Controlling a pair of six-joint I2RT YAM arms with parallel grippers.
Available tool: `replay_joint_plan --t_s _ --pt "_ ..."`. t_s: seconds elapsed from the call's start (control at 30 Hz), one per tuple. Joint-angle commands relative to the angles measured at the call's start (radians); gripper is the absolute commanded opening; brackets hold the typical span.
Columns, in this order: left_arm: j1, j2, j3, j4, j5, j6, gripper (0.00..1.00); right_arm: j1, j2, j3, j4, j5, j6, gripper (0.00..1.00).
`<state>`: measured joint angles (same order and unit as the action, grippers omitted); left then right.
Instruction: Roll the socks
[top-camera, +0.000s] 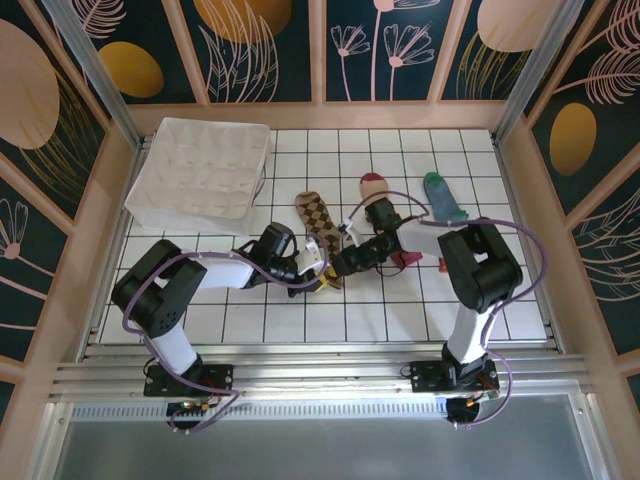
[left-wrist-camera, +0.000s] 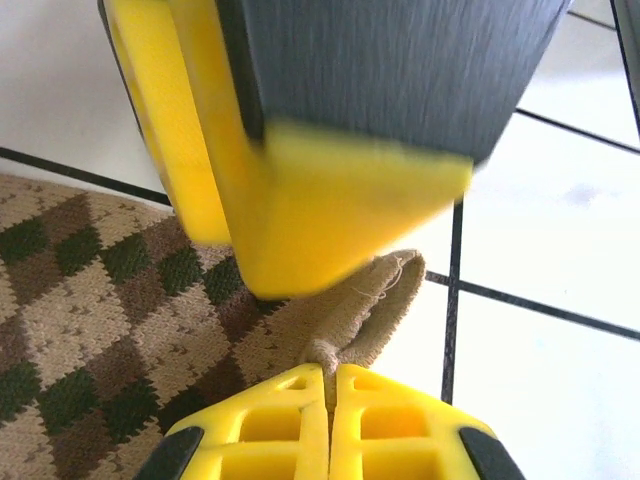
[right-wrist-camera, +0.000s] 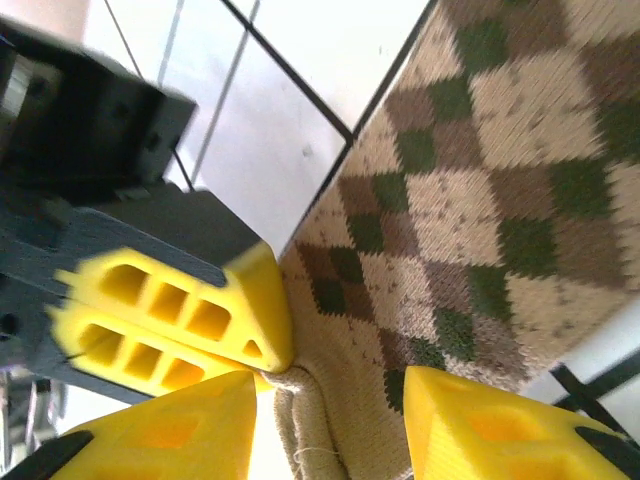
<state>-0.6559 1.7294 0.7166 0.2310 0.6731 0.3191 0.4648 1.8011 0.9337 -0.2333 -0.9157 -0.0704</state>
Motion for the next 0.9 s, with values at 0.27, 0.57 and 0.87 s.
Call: replay_joint_plan --t_s 0.27,0.57,0.87 --pt "-0.004 0.115 0.109 -0.047 0.016 -0.307 0.00 -0.066 -0.129 -0.151 0.308 -0.055 0.167 0.47" --pt "0.040 0.118 0.129 -0.055 0.040 -0.413 0.00 -0.065 -0.125 -0.182 0.345 -0.080 0.173 0.51" --pt "0.100 0.158 0.161 -0.065 0.103 -0.487 0.00 -0.059 -0.107 -0.220 0.395 -0.083 0.183 0.53"
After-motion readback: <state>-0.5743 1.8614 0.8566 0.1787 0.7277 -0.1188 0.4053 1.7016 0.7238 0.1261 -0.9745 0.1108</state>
